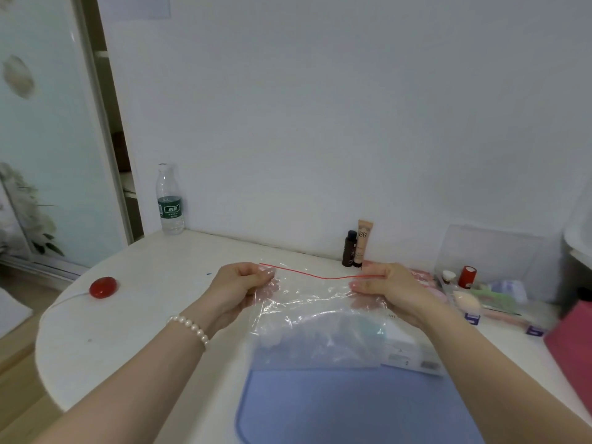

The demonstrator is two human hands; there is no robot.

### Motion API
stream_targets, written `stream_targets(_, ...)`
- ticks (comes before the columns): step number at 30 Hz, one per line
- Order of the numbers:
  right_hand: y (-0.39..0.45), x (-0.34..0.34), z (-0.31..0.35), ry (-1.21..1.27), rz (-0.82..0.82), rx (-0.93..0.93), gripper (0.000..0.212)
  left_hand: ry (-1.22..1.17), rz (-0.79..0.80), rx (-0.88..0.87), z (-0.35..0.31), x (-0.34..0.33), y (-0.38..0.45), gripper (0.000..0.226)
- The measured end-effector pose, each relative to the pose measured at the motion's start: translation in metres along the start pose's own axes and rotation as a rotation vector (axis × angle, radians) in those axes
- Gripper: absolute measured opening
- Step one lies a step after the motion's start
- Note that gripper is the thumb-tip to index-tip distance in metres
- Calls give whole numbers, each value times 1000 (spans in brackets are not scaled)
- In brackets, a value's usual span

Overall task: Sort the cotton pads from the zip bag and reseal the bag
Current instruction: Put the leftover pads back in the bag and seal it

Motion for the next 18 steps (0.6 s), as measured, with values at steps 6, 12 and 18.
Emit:
stream_targets(6, -7, 10, 3, -62, -14, 38, 27, -118, -42, -20, 5, 0, 2, 7)
stream_targets(12, -10, 13, 5, -254, -42, 97, 18, -171, -92, -33, 13, 1, 3, 6)
stream_targets(18, -11, 15, 4, -261, -128, 158, 20, -285, -154, -79, 14, -8, 0, 12)
Point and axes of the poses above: each hand's wrist, its own y-axis towards the middle knuckle, its own x-axis out of the back of the hand, z = x × y, the point moved 6 cm from there along y, towards the middle knuckle, and after that the axes turned 11 degrees about x, right-handed, at the moved point
